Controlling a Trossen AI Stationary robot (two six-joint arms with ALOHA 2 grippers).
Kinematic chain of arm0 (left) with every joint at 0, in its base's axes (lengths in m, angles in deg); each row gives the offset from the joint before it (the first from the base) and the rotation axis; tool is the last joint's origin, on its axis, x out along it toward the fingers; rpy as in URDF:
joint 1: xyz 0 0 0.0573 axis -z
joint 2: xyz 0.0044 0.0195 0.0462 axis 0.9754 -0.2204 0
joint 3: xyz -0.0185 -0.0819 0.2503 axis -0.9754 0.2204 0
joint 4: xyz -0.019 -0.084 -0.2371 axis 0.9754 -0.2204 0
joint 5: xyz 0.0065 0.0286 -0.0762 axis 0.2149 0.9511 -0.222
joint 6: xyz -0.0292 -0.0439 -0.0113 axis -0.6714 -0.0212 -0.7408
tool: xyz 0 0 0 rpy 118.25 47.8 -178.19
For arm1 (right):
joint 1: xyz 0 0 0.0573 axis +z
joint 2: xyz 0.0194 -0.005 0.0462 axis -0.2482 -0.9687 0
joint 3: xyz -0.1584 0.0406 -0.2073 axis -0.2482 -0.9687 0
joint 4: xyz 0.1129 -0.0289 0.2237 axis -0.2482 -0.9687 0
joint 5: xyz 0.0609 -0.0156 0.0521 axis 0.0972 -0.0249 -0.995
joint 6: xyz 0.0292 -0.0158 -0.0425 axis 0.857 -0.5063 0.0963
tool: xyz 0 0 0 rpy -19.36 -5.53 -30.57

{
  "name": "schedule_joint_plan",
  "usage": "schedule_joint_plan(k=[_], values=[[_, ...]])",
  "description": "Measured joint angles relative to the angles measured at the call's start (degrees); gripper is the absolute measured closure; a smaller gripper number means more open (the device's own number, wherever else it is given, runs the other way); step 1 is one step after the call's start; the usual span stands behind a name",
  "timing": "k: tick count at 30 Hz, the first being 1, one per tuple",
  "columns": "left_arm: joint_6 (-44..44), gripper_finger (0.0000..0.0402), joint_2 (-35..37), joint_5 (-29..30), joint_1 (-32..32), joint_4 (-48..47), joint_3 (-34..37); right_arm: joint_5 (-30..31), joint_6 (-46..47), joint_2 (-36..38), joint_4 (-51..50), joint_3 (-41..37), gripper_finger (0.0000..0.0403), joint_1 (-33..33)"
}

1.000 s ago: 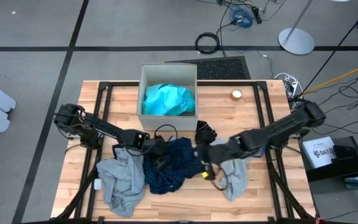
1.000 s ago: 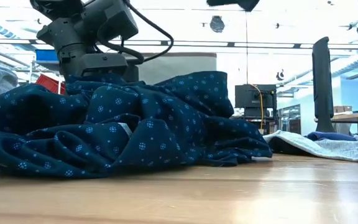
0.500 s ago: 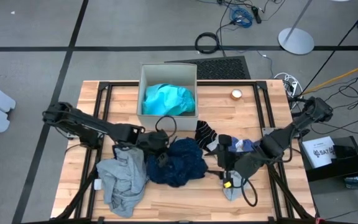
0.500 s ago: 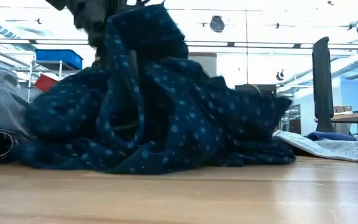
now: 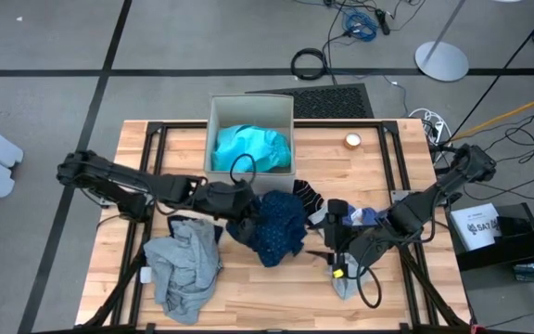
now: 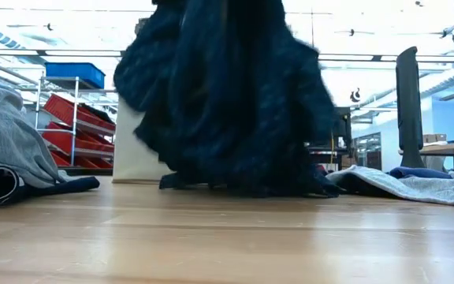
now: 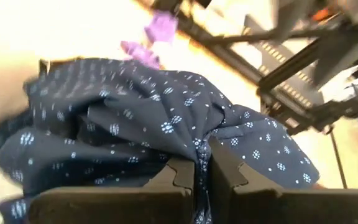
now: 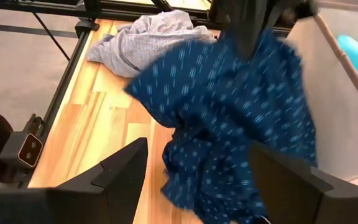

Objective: Sort clothes
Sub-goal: Put the dark blue polo shirt into the white laundry organizer

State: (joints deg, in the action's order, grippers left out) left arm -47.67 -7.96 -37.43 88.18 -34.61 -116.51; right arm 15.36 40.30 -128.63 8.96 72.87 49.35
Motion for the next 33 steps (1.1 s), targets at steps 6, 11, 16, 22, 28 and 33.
schedule_joint_plan(k=[6,11,16,22,28,33], values=[[4.02,0.0384,0.00,2.75,-0.48,-5.05,-9.01,-0.14,5.30,3.64,-6.29,0.00,0.0140,0.96],[8.48,0.0384,0.00,10.08,-2.58,-11.77,-19.40,0.11,9.06,7.57,-8.71,0.00,0.0140,3.39],[13.93,0.0384,0.00,14.32,-6.71,-16.90,-30.37,1.68,10.05,10.07,-9.25,0.02,0.0140,7.31],[20.01,0.0384,0.08,14.80,-12.87,-17.18,-40.75,6.50,10.02,11.90,-9.92,0.02,0.0140,11.76],[23.66,0.0384,0.11,15.03,-19.67,-19.31,-44.51,7.95,10.05,13.27,-11.68,0.02,0.0140,14.41],[24.37,0.0384,-0.61,15.05,-25.45,-23.27,-44.53,10.74,10.75,13.84,-13.27,0.02,0.0140,16.13]])
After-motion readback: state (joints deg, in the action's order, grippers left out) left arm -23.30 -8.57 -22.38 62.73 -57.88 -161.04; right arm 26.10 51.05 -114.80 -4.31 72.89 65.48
